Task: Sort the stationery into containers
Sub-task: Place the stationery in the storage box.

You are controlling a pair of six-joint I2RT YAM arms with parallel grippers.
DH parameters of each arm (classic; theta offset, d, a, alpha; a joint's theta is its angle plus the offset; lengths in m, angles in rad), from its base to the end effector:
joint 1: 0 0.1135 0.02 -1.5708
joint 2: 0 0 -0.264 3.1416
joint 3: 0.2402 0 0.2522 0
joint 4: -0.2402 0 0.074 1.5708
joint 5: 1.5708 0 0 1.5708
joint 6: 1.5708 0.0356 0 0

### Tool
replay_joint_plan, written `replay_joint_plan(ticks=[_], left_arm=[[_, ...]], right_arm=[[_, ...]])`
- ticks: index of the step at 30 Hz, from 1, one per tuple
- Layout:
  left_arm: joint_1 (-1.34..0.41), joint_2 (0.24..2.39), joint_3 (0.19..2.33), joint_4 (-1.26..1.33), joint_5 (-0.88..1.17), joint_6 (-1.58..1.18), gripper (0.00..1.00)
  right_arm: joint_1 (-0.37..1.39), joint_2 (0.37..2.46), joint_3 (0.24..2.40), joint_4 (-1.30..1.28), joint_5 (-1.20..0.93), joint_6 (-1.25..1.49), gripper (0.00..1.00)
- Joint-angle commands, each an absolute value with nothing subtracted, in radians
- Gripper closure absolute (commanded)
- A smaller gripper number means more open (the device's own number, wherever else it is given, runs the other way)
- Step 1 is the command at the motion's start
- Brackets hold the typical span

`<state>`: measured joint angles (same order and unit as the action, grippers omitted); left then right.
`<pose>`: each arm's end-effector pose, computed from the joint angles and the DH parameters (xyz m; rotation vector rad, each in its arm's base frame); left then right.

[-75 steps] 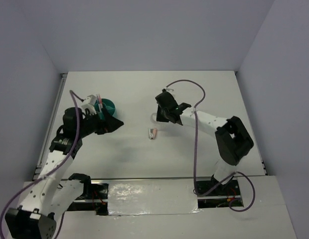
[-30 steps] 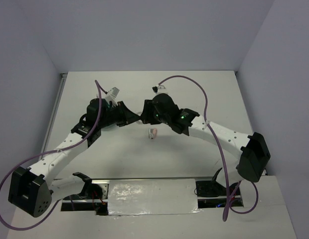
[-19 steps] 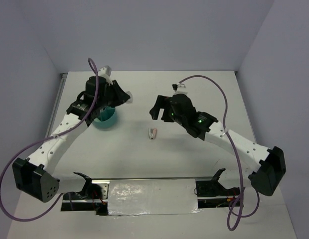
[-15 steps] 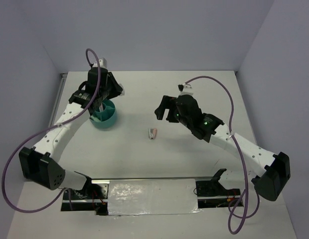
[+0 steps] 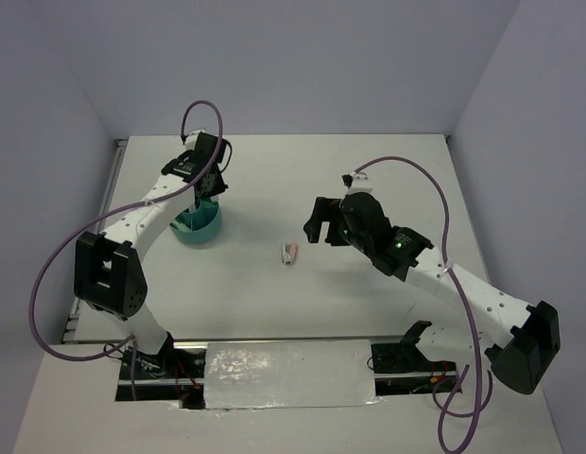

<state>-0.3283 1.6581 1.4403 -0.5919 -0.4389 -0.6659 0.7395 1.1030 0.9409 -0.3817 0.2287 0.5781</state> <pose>0.3536 -0.1045 0.3052 -0.5827 2.2101 0.0120 0.1867 0.1594 0.3126 -0.0344 2.1470 0.5452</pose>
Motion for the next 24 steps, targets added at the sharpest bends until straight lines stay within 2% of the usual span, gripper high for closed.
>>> replay_joint_plan(ticks=[1, 4, 12, 15, 22, 24], left_arm=[[-0.321, 1.670, 1.453, -0.577, -0.506, -0.692, 1.00], [-0.305, 1.697, 1.456, -0.561, -0.489, -0.683, 1.00], [-0.288, 1.723, 1.439, -0.549, -0.508, -0.693, 0.87], [-0.281, 1.706, 1.416, -0.537, -0.512, -0.698, 0.78], [-0.267, 1.681, 1.399, -0.522, -0.483, -0.693, 0.40], [-0.267, 1.677, 1.396, -0.526, -0.483, -0.703, 0.35]], right_arm=[[0.733, 1.085, 0.933, -0.356, 0.207, 0.549, 0.08], [0.735, 1.091, 0.925, -0.347, 0.190, 0.543, 0.08], [0.735, 1.106, 0.914, -0.330, 0.178, 0.540, 0.08], [0.733, 1.114, 0.917, -0.328, 0.170, 0.537, 0.08], [0.735, 1.124, 0.925, -0.327, 0.160, 0.534, 0.08], [0.732, 1.121, 0.923, -0.327, 0.158, 0.534, 0.08]])
